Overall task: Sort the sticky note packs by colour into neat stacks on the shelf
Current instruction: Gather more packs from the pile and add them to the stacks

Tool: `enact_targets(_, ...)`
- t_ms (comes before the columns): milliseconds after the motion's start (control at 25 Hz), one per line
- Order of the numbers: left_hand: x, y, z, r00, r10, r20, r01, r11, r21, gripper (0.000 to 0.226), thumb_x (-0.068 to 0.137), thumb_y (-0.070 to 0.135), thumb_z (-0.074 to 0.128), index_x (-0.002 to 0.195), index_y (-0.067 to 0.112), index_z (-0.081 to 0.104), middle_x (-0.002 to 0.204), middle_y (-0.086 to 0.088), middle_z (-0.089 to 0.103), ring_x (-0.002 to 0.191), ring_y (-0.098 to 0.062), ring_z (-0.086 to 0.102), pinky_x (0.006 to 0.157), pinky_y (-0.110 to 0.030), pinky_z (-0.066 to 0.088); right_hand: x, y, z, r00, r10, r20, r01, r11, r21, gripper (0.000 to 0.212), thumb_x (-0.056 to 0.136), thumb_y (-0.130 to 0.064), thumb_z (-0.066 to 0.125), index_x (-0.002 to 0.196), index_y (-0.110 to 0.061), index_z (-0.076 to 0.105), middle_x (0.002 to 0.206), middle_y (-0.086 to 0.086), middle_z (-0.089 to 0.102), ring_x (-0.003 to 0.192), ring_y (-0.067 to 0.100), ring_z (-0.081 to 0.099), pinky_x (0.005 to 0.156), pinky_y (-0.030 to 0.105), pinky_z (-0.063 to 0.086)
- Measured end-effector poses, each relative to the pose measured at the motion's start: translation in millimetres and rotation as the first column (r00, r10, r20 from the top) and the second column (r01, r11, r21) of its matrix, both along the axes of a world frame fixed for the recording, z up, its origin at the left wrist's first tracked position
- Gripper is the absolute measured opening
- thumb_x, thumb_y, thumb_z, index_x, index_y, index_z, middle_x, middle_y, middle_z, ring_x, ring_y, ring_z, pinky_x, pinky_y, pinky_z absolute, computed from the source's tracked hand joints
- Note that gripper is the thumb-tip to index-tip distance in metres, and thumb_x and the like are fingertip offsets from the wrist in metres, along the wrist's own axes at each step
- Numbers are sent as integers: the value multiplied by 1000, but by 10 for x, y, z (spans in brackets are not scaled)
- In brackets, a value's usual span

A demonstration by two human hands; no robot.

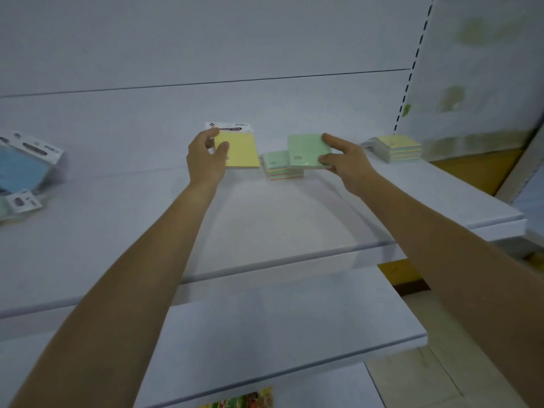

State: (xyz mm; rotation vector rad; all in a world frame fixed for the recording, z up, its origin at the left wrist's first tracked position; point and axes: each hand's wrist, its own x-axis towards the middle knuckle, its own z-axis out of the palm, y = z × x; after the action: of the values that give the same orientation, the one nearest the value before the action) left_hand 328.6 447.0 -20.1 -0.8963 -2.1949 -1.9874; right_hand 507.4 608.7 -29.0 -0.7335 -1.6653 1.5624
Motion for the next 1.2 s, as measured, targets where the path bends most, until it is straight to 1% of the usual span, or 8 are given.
enact_targets(200,-305,229,-56,999,48,16,-49,998,30,34,87,5,55,121,5,56,119,-19,55,99,-23,56,52,-1,46,-575,244,29,983,85,164,-100,992,81,53,81,6,56,132,-3,44,141,13,44,127,26,44,110,32,33)
enact_targets(320,-409,350,-59,999,51,17,-52,998,35,35,86,5,56,121,3,56,103,-14,52,90,-16,51,60,-6,49,-766,301,-27,949,58,310,-120,976,184,51,82,-1,57,132,-6,46,138,10,47,126,22,45,98,17,33)
enact_targets(480,-442,485,-64,998,24,51,-25,1000,18,34,86,9,57,120,6,57,122,-26,56,104,-28,57,90,-33,50,-785,367,-91,841,-121,527,-103,921,376,43,83,-24,59,125,-16,55,139,11,45,130,30,37,109,35,32)
enact_targets(760,2,1103,90,993,-93,68,91,995,30,34,86,14,59,120,10,57,117,-21,58,100,-27,59,94,-40,49,27,626,-127,851,-206,483,-250,649,718,60,84,-35,61,137,-19,38,142,13,33,130,30,31,108,37,25)
enact_targets(920,602,1687,138,968,-225,107,223,974,28,33,85,16,61,117,12,56,103,-7,50,90,-21,58,75,-34,54,795,992,-207,793,-248,556,-330,592,735,62,83,-36,62,137,-15,39,146,8,37,136,23,30,111,28,15)
enact_targets(1000,896,1991,131,948,-274,162,272,962,32,34,85,16,62,117,11,56,99,-5,51,91,-20,57,80,-37,54,1165,1150,-244,760,-234,606,-360,625,693,61,83,-41,59,137,-19,38,147,3,36,137,19,27,111,26,13)
enact_targets(1120,1270,2402,127,916,-330,230,330,943,37,34,86,14,61,119,9,55,85,2,50,86,-20,57,89,-40,52,1547,1342,-271,618,-231,752,-480,646,593,68,80,-59,50,139,-29,33,151,-1,30,140,19,20,116,33,13)
enact_targets(1200,1489,2649,141,898,-360,252,367,930,22,37,87,9,56,124,9,52,82,3,48,78,-18,56,77,-35,53,1698,1410,-291,506,-213,836,-541,676,500,75,76,-72,40,140,-37,25,155,-5,20,142,22,11,116,37,8)
